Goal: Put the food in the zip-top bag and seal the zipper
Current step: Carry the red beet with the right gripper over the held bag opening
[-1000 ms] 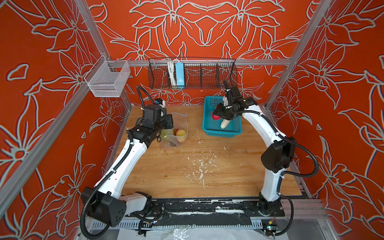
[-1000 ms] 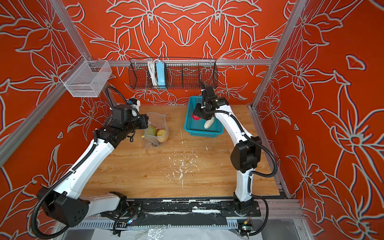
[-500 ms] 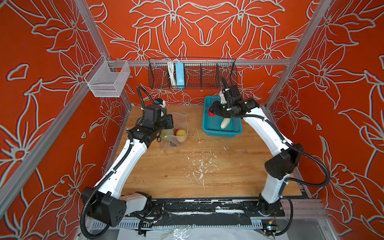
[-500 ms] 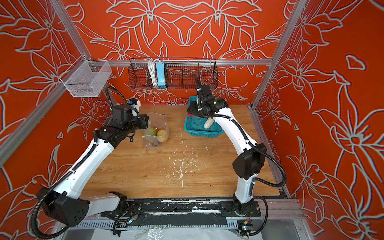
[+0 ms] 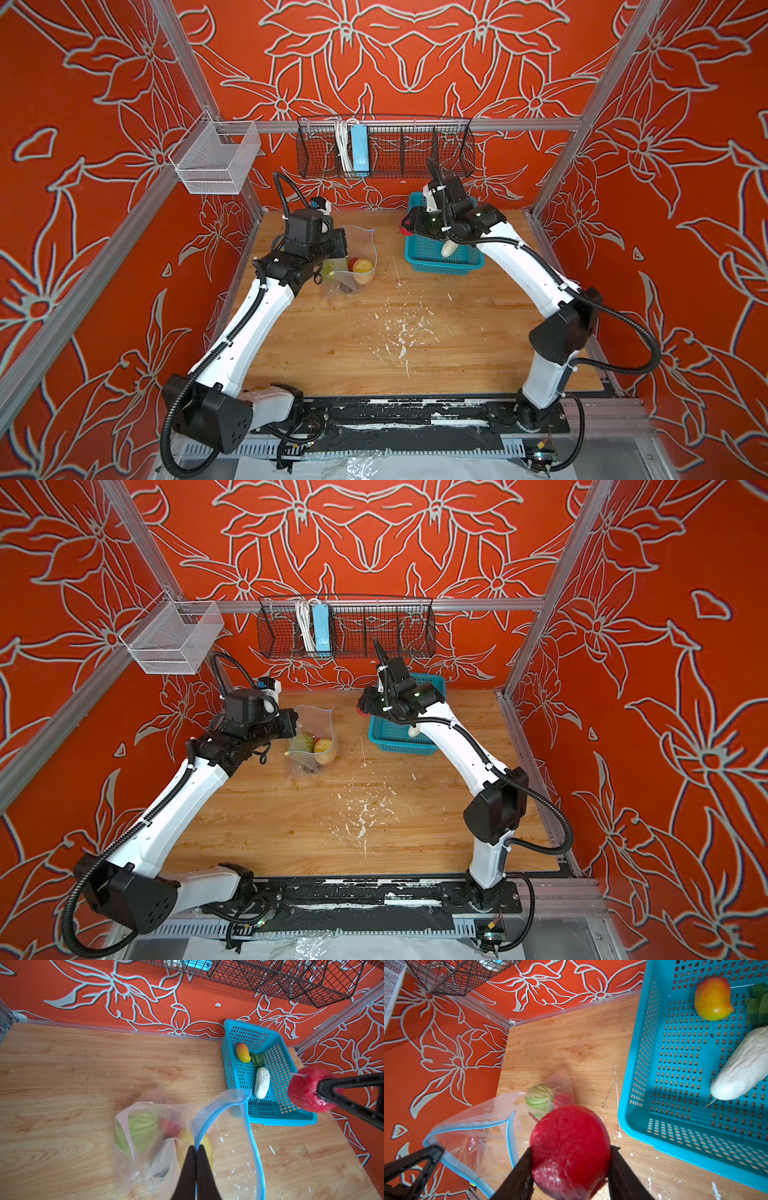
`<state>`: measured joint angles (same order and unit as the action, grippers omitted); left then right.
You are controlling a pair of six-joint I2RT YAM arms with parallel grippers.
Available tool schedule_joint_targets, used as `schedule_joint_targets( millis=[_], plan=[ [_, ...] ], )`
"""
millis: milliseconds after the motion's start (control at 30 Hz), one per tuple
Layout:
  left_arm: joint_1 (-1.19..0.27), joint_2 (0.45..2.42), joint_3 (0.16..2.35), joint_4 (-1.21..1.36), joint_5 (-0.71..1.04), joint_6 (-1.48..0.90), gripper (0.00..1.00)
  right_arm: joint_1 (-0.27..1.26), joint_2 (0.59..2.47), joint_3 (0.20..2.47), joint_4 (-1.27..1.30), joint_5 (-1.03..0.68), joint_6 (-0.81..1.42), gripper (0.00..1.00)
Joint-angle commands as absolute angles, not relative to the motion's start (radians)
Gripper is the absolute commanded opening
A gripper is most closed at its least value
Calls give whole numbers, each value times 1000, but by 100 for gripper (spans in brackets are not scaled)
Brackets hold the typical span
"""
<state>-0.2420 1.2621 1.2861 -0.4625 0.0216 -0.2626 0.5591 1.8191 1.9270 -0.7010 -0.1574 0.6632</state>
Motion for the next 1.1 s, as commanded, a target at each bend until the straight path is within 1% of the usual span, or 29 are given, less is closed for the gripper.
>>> schedule_joint_targets(
  millis=[0,567,700,1067],
  plan=[
    [-238,1257,1287,-462,28,-265,0,585,1781,1918,-652,-149,672,44],
    [-238,1256,1285,-462,25,-265,0,688,1804,1982,-635,-155,669,44],
    [-238,1255,1285,-462,25,-265,0,718,1794,1966,-596,-133,666,44],
    [-238,1254,1285,-460,24,-265,0,764,1824,1984,-621,-106,616,44]
  ],
)
